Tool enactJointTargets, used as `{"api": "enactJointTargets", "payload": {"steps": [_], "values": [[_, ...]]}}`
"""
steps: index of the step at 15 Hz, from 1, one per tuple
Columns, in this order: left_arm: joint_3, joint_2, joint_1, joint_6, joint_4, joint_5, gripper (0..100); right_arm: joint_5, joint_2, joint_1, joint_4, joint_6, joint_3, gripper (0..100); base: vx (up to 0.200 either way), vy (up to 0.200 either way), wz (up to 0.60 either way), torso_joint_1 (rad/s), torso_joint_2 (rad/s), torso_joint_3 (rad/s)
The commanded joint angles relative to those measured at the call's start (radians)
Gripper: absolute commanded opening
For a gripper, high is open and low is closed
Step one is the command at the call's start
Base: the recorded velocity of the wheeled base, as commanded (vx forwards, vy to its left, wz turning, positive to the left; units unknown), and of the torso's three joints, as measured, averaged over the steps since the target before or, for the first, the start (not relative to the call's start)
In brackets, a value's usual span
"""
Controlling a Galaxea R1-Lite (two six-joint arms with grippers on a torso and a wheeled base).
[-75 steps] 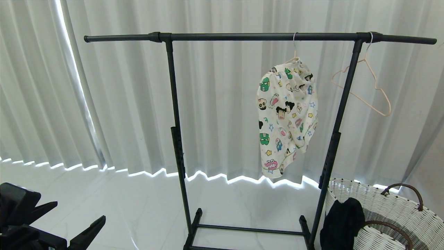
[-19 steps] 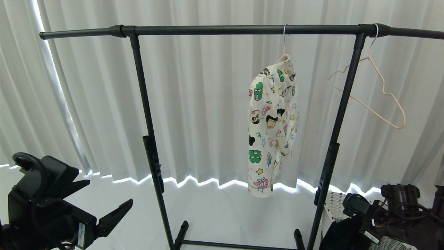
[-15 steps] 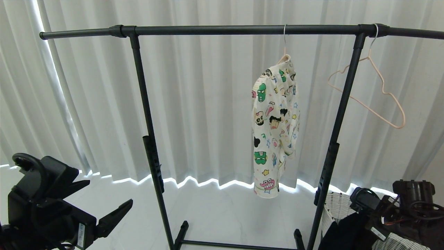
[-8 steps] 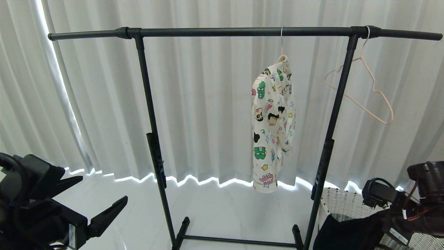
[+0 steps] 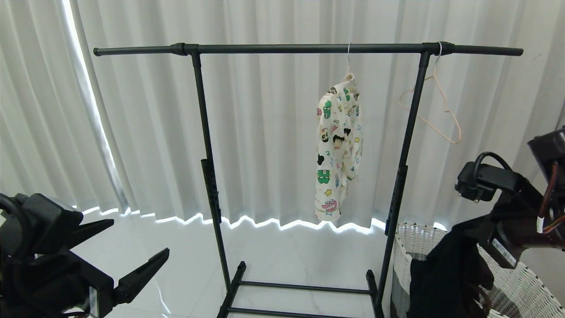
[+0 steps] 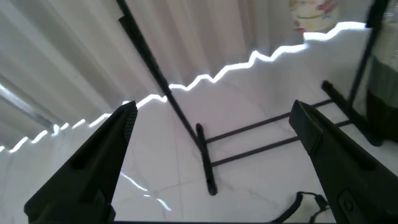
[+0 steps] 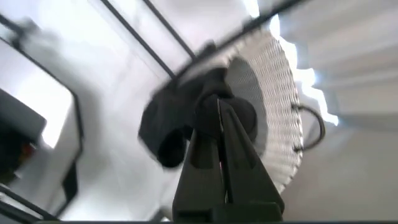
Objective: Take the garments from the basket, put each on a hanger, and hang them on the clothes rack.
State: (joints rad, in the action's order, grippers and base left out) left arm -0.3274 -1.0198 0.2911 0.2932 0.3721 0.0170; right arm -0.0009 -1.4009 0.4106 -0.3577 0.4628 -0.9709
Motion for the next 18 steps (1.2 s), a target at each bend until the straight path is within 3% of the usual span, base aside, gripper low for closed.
{"api": "enactJointTargets", "payload": {"steps": [1, 4, 8, 9, 11, 15, 18], "values": [[-0.027, -0.006, 0.092, -0.026, 0.002, 0.035, 100, 0.002, -0.026, 0.059, -0.003, -0.016, -0.065, 0, 0.000, 0.000, 0.00, 0.000, 0.00, 0.000], [-0.157, -0.106, 0.171, -0.114, 0.002, 0.116, 100, 0.041, -0.087, 0.140, -0.003, -0.079, -0.158, 0, 0.000, 0.000, 0.00, 0.000, 0.00, 0.000], [-0.220, -0.235, 0.229, -0.117, 0.002, 0.155, 100, 0.058, -0.161, 0.241, 0.003, -0.182, -0.238, 0, 0.000, 0.000, 0.00, 0.000, 0.00, 0.000], [-0.237, -0.249, 0.286, -0.117, 0.002, 0.274, 100, 0.099, -0.178, 0.280, 0.003, -0.223, -0.272, 0, 0.000, 0.000, 0.00, 0.000, 0.00, 0.000], [-0.288, -0.284, 0.347, -0.135, 0.002, 0.370, 100, 0.139, -0.196, 0.315, 0.003, -0.260, -0.305, 0, 0.000, 0.000, 0.00, 0.000, 0.00, 0.000], [-0.403, -0.414, 0.422, -0.160, 0.002, 0.373, 100, 0.190, -0.221, 0.361, 0.003, -0.277, -0.351, 0, 0.000, 0.000, 0.00, 0.000, 0.00, 0.000], [-0.430, -0.479, 0.450, -0.240, 0.002, 0.373, 100, 0.209, -0.230, 0.401, 0.003, -0.305, -0.384, 0, 0.000, 0.000, 0.00, 0.000, 0.00, 0.000]]}}
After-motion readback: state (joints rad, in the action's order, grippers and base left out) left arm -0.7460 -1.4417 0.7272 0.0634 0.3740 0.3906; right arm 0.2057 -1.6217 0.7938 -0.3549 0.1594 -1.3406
